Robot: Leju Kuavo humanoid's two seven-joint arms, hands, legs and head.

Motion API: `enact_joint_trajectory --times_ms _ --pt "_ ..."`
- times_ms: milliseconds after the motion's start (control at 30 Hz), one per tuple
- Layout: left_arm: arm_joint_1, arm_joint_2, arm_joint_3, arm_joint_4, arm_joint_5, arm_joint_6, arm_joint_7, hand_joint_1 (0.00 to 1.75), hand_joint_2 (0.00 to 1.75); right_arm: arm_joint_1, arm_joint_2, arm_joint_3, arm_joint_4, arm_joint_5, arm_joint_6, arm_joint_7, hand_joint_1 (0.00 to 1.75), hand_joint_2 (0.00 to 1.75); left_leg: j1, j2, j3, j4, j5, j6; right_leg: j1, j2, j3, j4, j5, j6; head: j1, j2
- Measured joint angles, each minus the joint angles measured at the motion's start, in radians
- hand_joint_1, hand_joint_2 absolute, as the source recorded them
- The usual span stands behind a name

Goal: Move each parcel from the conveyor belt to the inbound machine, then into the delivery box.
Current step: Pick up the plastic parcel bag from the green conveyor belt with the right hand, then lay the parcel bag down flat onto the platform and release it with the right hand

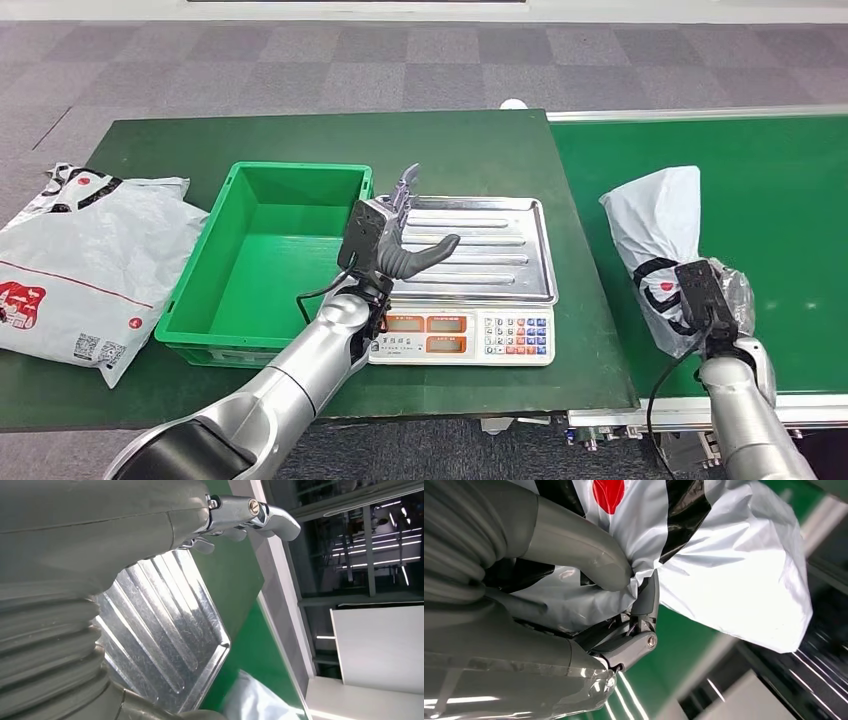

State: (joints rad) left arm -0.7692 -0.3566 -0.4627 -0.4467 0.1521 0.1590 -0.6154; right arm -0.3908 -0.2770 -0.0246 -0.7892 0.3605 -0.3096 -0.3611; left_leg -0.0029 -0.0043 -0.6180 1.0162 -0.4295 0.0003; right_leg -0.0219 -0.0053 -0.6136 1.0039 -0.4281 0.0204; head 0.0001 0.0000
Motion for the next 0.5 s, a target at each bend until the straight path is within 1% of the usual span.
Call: enact_joint_trajectory --times_ms 100,200,333,500 --pt "0.000 0.000 0.004 0.004 -0.006 0.002 -0.010 0.00 1.75 0.023 0.005 0.000 -0.126 0.013 -0.010 0.010 1.75 1.75 0.000 0.000 0.000 0.000 0.000 0.000 0.000 0.001 -0.001 0.000 0.000 0.000 0.000 0.000" --pt "0.001 0.000 0.012 0.007 -0.016 0.005 -0.019 0.00 1.75 0.014 0.011 0.007 -0.193 0.016 0.013 -0.001 1.75 1.75 0.000 0.000 -0.001 0.000 0.000 0.000 0.000 0.001 -0.001 0.000 0.000 0.000 0.000 0.000" --pt "0.002 -0.002 0.024 0.007 -0.029 0.007 -0.025 0.00 1.75 -0.035 0.032 0.047 -0.211 0.019 0.018 -0.027 1.75 1.75 0.000 0.000 -0.002 0.000 0.002 0.001 0.000 0.000 -0.002 0.000 0.001 0.001 0.000 0.000" --pt "0.003 -0.005 0.028 0.007 -0.009 0.013 -0.013 0.00 1.75 -0.104 0.070 0.122 -0.206 0.016 0.028 -0.027 1.75 1.75 0.000 0.000 -0.003 0.000 0.003 0.001 0.000 0.000 -0.002 0.000 0.001 0.001 0.000 0.000"
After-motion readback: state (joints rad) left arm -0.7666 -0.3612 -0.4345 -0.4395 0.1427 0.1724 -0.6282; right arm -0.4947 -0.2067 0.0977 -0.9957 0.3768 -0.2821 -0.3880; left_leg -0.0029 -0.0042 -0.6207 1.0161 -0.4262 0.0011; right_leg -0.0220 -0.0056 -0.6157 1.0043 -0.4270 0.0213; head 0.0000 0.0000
